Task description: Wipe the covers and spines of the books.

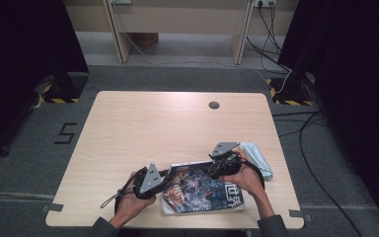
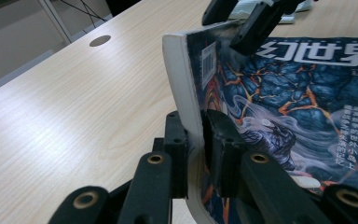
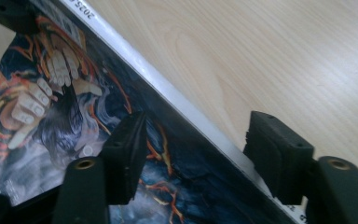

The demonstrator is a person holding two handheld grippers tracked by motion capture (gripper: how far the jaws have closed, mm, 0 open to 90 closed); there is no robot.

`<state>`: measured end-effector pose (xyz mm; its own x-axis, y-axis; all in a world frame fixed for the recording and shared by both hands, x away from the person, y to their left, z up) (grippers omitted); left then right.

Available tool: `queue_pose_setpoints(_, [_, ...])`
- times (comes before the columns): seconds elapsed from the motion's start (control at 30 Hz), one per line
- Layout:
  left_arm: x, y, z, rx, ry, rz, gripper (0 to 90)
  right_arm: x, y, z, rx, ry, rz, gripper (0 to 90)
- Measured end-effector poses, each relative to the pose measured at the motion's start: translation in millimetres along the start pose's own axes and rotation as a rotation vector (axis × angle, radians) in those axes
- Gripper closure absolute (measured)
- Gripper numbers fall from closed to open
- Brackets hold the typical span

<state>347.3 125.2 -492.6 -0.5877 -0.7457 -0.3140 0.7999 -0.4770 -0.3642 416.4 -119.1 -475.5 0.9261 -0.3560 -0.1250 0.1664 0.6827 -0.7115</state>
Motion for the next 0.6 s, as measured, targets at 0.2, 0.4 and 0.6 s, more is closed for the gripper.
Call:
queue_pose_setpoints(0.2, [-7.2,4.6,1.2,0.000,-0.002,0.007,77.0,-0.4,-6.1,-2.1,-0.017,-0.036,-0.006,55.6])
queue_pose_setpoints(0.4, [-16.7,7.4,0.7,0.023,0.002,-0.016,75.9,-2.9,-6.3,-0.1,-0.041,-0.089,0.004,63.0])
queue_pose_setpoints(0.6, [-19.5,9.6,0.7,0.024,-0.001,-0.033,75.8,-1.9,1.7,5.3,-0.060,-0.146,0.046,63.5])
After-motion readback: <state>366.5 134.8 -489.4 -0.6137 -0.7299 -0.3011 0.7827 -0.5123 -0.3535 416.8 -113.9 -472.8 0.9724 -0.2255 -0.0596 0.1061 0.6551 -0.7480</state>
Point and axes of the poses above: each handheld gripper's, and its own axes: y roughly forward along the jaws, z roughly out of its top, x roughly to its right, the point moved 3 cm from there along y, roughly forward along the jaws, and after that the axes turned 15 degrees about z, right-handed, at the moved point
